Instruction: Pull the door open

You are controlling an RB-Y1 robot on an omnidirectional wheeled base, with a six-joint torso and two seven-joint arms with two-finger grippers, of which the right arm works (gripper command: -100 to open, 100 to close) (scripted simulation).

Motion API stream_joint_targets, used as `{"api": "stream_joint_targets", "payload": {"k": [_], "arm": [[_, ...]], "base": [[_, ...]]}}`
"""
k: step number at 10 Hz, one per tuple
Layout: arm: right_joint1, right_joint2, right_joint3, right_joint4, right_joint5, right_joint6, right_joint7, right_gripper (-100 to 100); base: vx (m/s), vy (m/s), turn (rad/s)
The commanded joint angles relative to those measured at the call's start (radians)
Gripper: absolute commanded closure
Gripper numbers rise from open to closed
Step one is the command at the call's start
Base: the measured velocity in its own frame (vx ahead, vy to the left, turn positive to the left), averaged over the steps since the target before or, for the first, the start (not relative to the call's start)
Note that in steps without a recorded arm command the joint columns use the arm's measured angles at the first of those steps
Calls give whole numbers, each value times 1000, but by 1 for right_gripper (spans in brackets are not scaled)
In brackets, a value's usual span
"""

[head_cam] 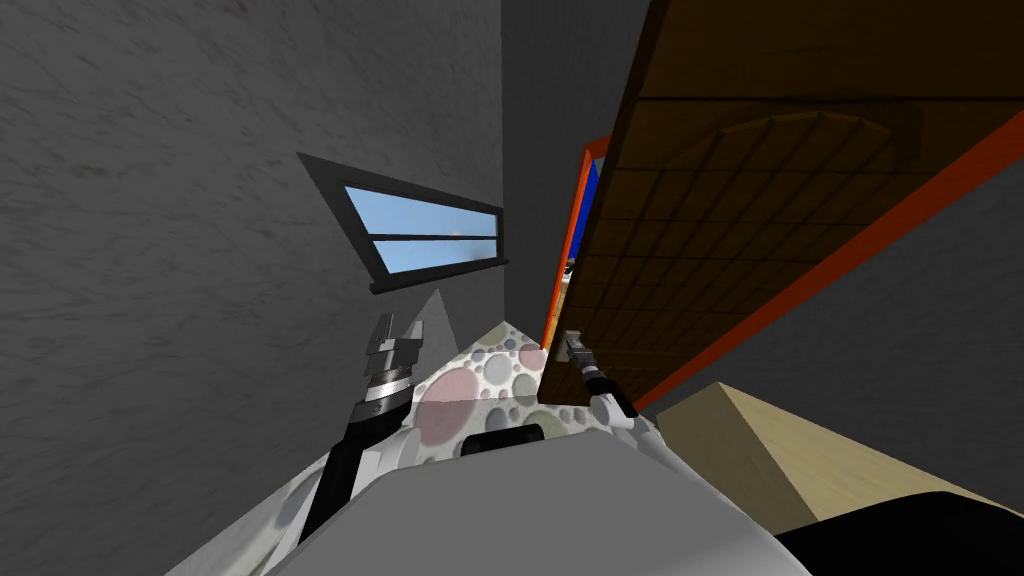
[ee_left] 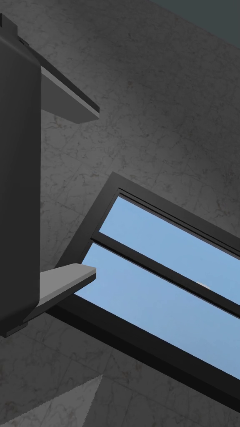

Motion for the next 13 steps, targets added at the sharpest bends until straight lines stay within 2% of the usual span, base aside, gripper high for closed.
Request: {"api": "stream_joint_targets", "payload": {"k": [1,6,7,8,9,13], "arm": [[6,-16,15,-8,1,-10,-15,100],[23,-61,54,-23,6,-38,-55,100],[20,-56,50,-18,6,-33,-50,100],[27,-71,65,-20,11,-44,-66,100],[28,-75,69,-21,12,-47,-70,100],[42,-117,101,-30,25,-79,-111,100]], "base": [[-211,-55,135],[-203,-57,108],[-83,-22,28],[-130,-41,113],[-193,-70,129],[-206,-63,133]]}}
